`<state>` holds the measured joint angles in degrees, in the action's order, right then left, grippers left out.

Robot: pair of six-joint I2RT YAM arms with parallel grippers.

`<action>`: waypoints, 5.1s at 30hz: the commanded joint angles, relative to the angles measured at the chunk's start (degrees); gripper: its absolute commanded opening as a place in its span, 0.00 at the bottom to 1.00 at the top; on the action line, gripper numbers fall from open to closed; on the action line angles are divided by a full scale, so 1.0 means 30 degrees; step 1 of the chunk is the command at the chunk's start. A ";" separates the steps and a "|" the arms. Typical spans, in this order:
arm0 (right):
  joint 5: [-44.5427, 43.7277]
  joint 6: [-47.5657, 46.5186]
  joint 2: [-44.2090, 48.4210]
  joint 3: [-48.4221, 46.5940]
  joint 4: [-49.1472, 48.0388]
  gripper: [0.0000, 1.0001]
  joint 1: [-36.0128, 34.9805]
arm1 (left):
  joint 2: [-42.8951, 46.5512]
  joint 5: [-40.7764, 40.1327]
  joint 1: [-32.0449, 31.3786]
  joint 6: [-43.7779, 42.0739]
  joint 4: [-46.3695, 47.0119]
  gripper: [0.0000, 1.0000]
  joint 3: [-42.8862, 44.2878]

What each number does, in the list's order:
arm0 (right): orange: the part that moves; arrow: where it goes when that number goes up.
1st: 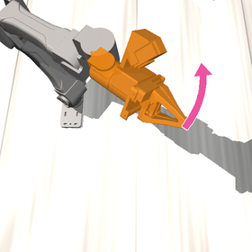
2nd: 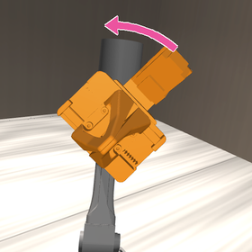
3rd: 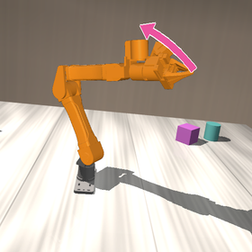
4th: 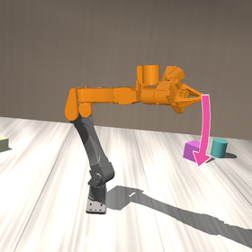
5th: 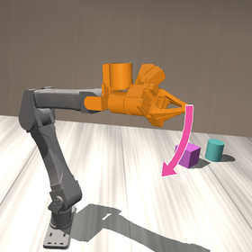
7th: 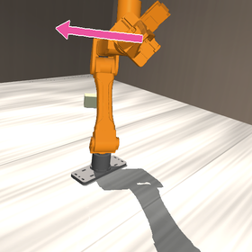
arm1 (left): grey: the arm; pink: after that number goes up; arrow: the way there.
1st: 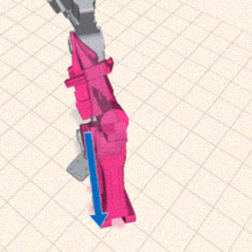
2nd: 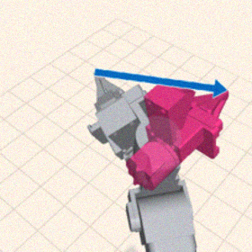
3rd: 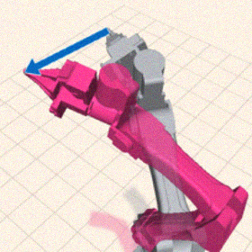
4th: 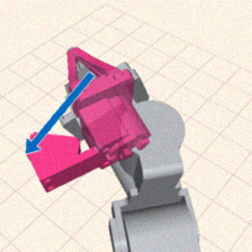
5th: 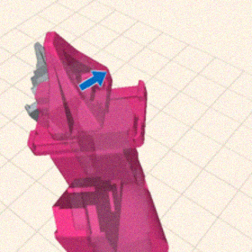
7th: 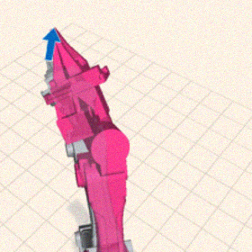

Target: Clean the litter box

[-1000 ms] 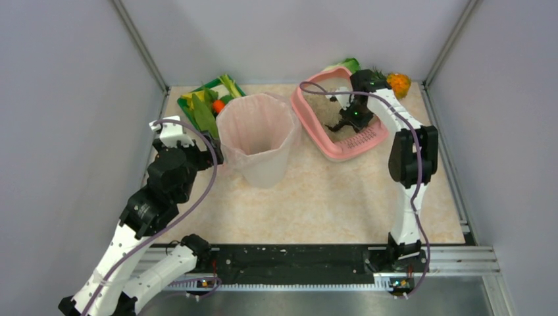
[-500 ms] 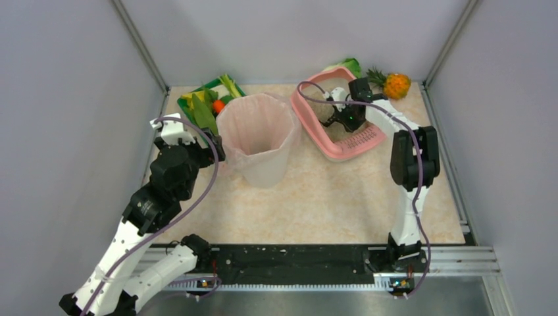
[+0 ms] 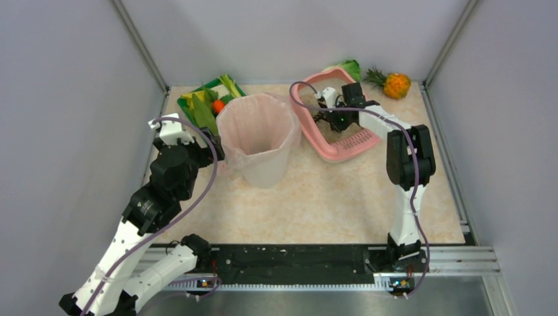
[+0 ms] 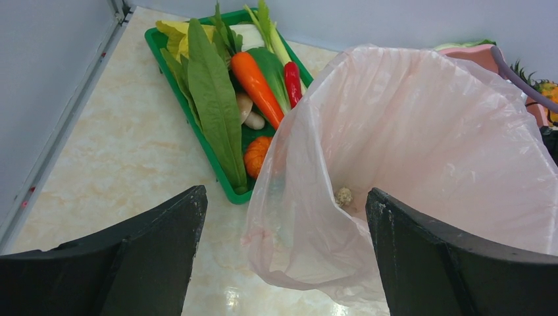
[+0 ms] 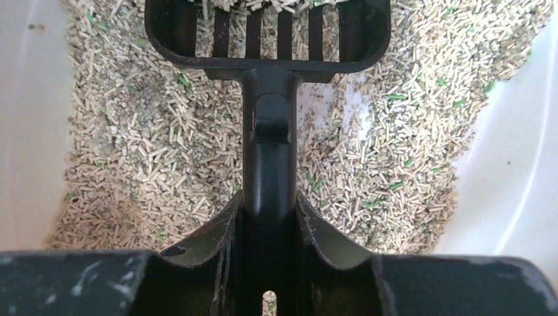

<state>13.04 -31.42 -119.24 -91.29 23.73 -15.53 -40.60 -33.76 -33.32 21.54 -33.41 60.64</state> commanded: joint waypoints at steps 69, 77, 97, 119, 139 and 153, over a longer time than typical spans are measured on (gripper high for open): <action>0.9023 0.8818 0.9842 1.3307 -1.6331 0.00 0.4716 | 0.0991 0.0277 0.0001 -0.0653 0.2250 0.95 -0.0769; 1.0011 0.8784 1.0398 1.3008 -1.5126 0.00 0.5089 | 0.0787 0.0570 -0.0001 -0.0810 0.2609 0.95 -0.0810; -0.1662 -0.0171 1.3788 1.3006 -0.9799 0.00 0.1753 | 0.1044 0.0529 -0.0007 -0.0587 0.2639 0.95 -0.1186; -0.5767 -0.0250 1.2131 1.1184 -0.6073 0.00 -0.0103 | 0.1650 0.0537 -0.0014 -0.1050 0.2831 0.95 -0.1637; -0.3034 0.9052 0.6363 0.0014 0.6696 0.00 0.0802 | 0.1564 0.0413 0.0024 -0.1848 0.3142 0.95 -0.1728; -0.0038 1.2923 0.6176 -0.0170 0.6217 0.00 0.2242 | 0.1841 0.0539 0.0032 -0.1574 0.3137 0.95 -0.1898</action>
<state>11.22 2.31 -99.92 -85.62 41.25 -8.62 -35.77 -32.23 -33.30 16.75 -26.94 55.16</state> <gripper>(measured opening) 0.248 0.953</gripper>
